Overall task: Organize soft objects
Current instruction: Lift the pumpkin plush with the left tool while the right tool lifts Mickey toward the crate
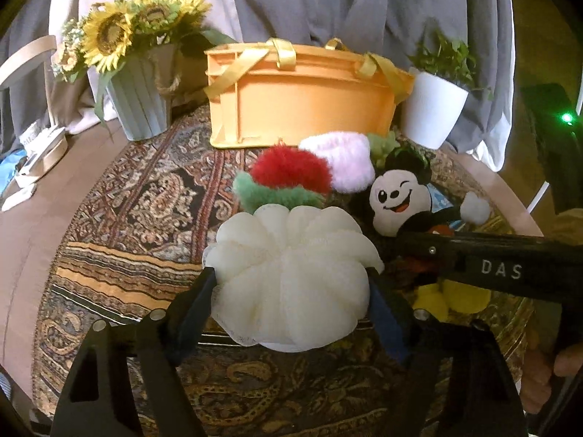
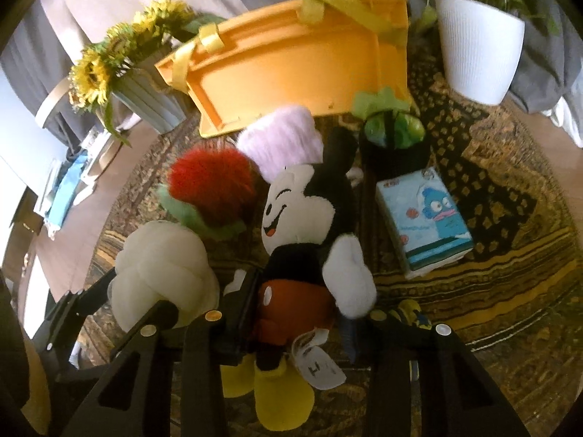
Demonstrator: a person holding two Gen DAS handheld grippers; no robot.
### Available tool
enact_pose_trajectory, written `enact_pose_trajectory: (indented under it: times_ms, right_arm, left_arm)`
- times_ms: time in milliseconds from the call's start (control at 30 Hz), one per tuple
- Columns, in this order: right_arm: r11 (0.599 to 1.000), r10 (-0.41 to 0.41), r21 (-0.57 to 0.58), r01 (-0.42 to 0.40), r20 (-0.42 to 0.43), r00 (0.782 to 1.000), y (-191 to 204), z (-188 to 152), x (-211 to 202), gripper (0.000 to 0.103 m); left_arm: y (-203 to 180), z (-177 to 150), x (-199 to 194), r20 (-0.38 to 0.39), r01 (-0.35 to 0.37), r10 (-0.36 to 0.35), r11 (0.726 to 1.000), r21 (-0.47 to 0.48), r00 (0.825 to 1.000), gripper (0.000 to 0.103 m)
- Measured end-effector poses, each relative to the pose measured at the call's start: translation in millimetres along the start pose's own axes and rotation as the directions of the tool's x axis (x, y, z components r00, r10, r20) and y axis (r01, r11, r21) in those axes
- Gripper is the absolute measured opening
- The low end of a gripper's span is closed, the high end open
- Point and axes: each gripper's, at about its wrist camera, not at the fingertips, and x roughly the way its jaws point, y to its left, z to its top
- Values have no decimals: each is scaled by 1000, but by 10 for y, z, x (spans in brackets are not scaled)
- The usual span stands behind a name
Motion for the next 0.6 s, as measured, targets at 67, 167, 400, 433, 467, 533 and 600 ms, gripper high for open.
enact_pose_trajectory:
  times_ms: [67, 167, 400, 433, 467, 533, 600]
  right_arm:
    - [1000, 0, -2, 0, 14, 1000, 38, 10, -78, 39]
    - [1000, 7, 7, -7, 37, 999, 65, 20, -199, 39]
    - [1000, 7, 3, -7, 143, 990, 169, 105, -579, 39]
    - [1000, 5, -1, -5, 157, 988, 178, 118, -620, 39]
    - [1000, 3, -4, -3, 172, 985, 196, 147, -664, 39]
    - [1000, 5, -7, -4, 196, 981, 218, 203, -721, 39]
    - [1000, 6, -10, -4, 220, 975, 243, 265, -773, 39]
  left_arm:
    - [19, 33, -84, 24, 1, -1, 1000, -2, 1000, 78]
    - [28, 84, -205, 56, 1, -1, 1000, -3, 998, 77]
    - [37, 289, -528, 155, -16, 17, 1000, -6, 988, 77]
    - [36, 315, -555, 166, -18, 19, 1000, -6, 986, 77]
    - [36, 355, -587, 179, -22, 23, 1000, -5, 984, 77]
    - [47, 442, -639, 204, -29, 30, 1000, -8, 979, 77]
    - [69, 525, -692, 230, -29, 30, 1000, -7, 973, 77]
